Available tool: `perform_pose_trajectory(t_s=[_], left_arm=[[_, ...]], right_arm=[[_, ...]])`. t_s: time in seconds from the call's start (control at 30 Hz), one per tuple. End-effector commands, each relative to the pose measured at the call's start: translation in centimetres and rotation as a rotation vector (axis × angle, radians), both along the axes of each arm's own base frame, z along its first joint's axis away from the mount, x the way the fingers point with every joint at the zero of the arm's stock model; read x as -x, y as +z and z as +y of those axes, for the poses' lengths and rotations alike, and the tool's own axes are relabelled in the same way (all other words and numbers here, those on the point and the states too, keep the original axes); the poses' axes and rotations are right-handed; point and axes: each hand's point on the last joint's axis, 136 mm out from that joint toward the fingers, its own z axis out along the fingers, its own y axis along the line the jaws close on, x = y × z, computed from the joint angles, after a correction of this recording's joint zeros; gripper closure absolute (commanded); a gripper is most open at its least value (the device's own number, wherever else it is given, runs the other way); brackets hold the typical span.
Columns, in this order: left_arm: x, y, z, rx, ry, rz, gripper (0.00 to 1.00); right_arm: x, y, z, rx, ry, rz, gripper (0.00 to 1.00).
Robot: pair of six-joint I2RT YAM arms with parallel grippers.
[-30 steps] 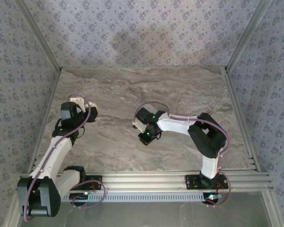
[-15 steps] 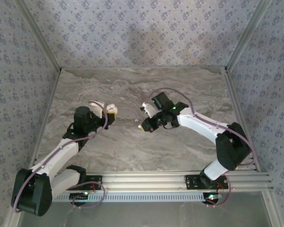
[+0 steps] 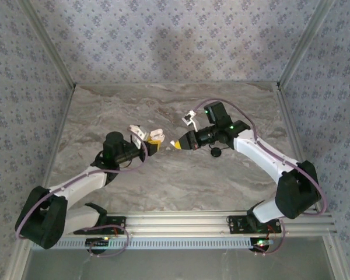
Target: Insert wireless bluetooth earbuds into charging case
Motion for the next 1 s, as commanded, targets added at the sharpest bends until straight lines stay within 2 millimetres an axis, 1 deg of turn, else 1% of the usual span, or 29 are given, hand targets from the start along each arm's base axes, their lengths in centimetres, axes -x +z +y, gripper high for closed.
perform_pose_trajectory(t_s=[0.0,0.1,0.27,0.47,0.7,0.97], left_arm=[[0.3,2.2,-1.3,0.03,-0.065,-0.11,0.9],[0.3,2.1,-1.9,0.03,-0.084,-0.122,0.9],[0.5,2.1,-3.0,0.029,-0.117,-0.14,0.9],[0.6,2.7,-3.8,0.042,-0.126,-0.17,0.9],[0.5,3.2,-4.2,0.041,-0.114,-0.207,0.9],[0.0,4.0,-3.9,0.045,-0.063,-0.259,0.9]], right_arm=[[0.4,3.8,0.4,-0.115,0.036,-0.002,0.97],[0.5,4.4,0.6,-0.138,0.043,0.007,0.97],[0.0,5.3,0.9,-0.169,0.031,-0.004,0.97],[-0.5,5.0,1.4,-0.186,0.022,0.011,0.97],[-0.6,4.4,2.2,-0.206,0.02,0.039,0.97],[-0.5,3.3,2.7,-0.206,0.018,0.078,0.97]])
